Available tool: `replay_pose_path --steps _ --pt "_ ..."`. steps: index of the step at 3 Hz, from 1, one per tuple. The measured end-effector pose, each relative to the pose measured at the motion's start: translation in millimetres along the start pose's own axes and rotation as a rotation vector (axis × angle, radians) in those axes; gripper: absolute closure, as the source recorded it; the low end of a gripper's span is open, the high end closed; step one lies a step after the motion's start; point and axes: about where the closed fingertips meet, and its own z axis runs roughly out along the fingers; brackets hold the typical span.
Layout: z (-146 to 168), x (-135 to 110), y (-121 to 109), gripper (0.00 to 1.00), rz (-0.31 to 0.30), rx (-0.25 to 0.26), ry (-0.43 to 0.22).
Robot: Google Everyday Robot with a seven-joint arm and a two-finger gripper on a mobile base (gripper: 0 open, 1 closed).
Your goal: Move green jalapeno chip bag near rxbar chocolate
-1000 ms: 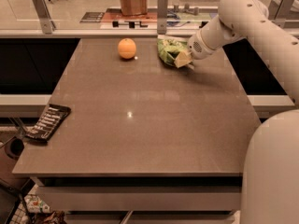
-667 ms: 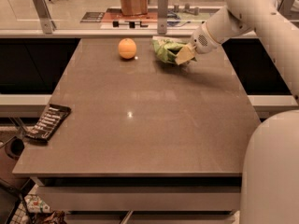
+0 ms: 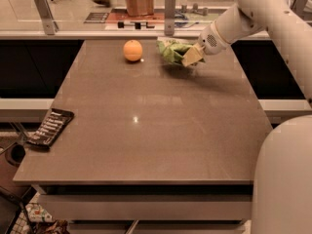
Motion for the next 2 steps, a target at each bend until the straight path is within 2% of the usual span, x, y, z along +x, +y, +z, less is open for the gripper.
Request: replay_pose_path --steps 2 --pt "-21.3 -7.0 25.3 1.00 -0.046 -0.019 0.005"
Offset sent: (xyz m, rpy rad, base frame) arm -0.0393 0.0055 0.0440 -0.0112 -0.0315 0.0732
